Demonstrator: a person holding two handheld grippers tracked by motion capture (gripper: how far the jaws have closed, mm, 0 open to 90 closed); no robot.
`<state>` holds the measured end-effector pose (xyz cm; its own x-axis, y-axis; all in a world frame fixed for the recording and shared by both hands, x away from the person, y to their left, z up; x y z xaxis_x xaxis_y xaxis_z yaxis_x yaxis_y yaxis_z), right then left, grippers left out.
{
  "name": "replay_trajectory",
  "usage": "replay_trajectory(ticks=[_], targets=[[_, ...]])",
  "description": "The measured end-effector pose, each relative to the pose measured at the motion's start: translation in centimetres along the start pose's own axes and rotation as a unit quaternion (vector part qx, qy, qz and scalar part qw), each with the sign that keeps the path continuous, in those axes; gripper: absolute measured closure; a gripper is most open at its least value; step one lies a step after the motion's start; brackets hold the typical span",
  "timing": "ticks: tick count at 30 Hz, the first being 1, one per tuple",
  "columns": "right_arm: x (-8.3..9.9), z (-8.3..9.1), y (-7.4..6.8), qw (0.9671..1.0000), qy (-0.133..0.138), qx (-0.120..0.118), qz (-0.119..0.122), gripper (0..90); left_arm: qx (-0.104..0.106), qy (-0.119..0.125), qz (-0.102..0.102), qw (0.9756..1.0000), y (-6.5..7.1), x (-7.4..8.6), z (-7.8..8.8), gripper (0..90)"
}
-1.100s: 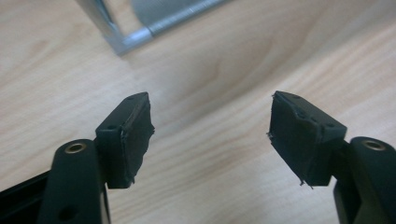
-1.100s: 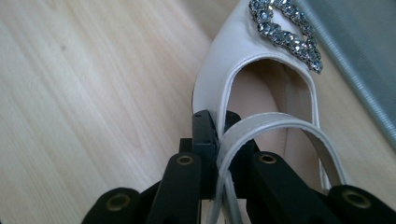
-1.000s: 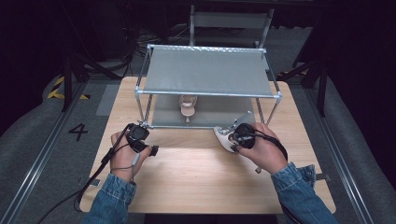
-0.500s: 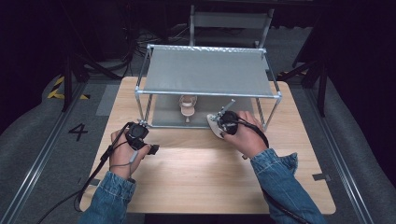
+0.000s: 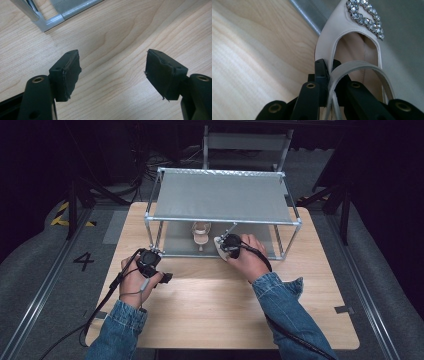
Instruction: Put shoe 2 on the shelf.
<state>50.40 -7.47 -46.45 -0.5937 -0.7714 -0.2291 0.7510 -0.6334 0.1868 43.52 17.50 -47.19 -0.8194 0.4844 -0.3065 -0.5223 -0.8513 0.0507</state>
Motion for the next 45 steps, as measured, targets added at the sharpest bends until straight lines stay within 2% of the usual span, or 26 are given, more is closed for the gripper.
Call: replay_trajectory(ticks=[4, 6, 10, 16, 19, 20, 21, 23, 24, 25, 26, 28, 31, 35, 37, 40, 43, 45], targets=[[-0.8, -0.5, 0.1, 0.9999, 0.009, 0.012, 0.001, 85.9, 0.002, 0.004, 0.008, 1.0, -0.1, 0.0, 0.1, 28.6], [-1.3, -1.0, 0.2, 0.9996, 0.012, 0.024, 0.002, 85.9, 0.003, 0.004, 0.003, 1.0, -0.2, 0.0, 0.2, 28.5], [-1.7, -1.7, 0.4, 0.9992, 0.009, 0.04, 0.003, 85.9, 0.004, 0.006, 0.012, 0.9999, -0.5, 0.1, 0.4, 28.0], [-2.2, -2.3, 0.6, 0.9988, 0.018, 0.045, -0.005, 85.6, 0.003, 0.004, 0.012, 0.9999, -0.7, 0.3, 0.4, 28.0], [-2.5, -2.9, 0.7, 0.9988, 0.027, 0.039, -0.008, 83.4, 0.003, 0.005, 0.013, 0.9999, -0.7, 0.3, 0.4, 28.0], [-2.5, -2.9, 0.8, 0.9984, 0.032, 0.046, -0.011, 79.8, 0.004, 0.004, 0.013, 0.9999, -0.6, 0.3, 0.4, 28.0], [-2.6, -2.9, 1.1, 0.9978, 0.044, 0.048, -0.014, 71.7, 0.004, 0.006, 0.013, 0.9999, -0.6, 0.3, 0.3, 28.0], [-2.7, -2.7, 1.0, 0.9972, 0.059, 0.038, -0.024, 60.4, 0.003, 0.002, 0.009, 1.0, -0.6, 0.3, 0.2, 28.0], [-2.7, -2.5, 1.0, 0.9967, 0.067, 0.04, -0.025, 54.1, 0.002, 0.0, 0.008, 1.0, -0.6, 0.3, 0.2, 28.0], [-2.7, -2.3, 1.1, 0.996, 0.076, 0.043, -0.016, 50.6, 0.002, 0.0, 0.007, 1.0, -0.6, 0.3, 0.2, 28.0], [-2.6, -2.0, 1.1, 0.9955, 0.082, 0.042, -0.021, 49.6, 0.003, 0.001, 0.006, 1.0, -0.6, 0.3, 0.2, 28.0], [-2.2, -1.2, 1.0, 0.9945, 0.091, 0.038, -0.035, 46.1, 0.004, 0.003, 0.009, 0.9999, -0.6, 0.2, 0.3, 28.0], [-1.7, -0.6, 1.1, 0.9937, 0.098, 0.039, -0.038, 44.0, 0.005, 0.004, 0.01, 0.9999, -0.5, 0.0, 0.2, 28.0], [-0.6, 0.9, 1.2, 0.9916, 0.115, 0.041, -0.043, 41.9, 0.003, 0.003, -0.001, 1.0, -0.4, -0.3, 0.1, 27.9], [0.2, 2.1, 1.2, 0.9896, 0.129, 0.04, -0.047, 41.6, 0.01, -0.003, 0.001, 0.9999, -0.1, -0.3, 0.0, 27.9], [1.9, 3.6, 1.0, 0.9878, 0.139, 0.038, -0.057, 41.6, 0.009, 0.0, -0.002, 1.0, -0.2, -0.5, 0.0, 27.9], [3.9, 4.7, 1.0, 0.9864, 0.139, 0.012, -0.086, 41.5, 0.009, 0.001, -0.001, 1.0, -0.2, -0.5, 0.0, 27.9], [5.3, 5.1, 1.1, 0.9845, 0.138, 0.003, -0.108, 40.3, 0.008, -0.001, -0.002, 1.0, -0.2, -0.5, 0.0, 28.0]])
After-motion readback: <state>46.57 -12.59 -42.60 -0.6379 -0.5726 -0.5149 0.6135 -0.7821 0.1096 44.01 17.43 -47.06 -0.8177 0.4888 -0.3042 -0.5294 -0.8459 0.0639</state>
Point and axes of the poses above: each handheld gripper's, and its own axes: z roughly backward along the jaws, x roughly out of its underside, y roughly to its right, the point moved 7 cm from there along -z, roughly forward along the jaws, and after that the axes turned 10 degrees about -y, right-handed, at the moved point
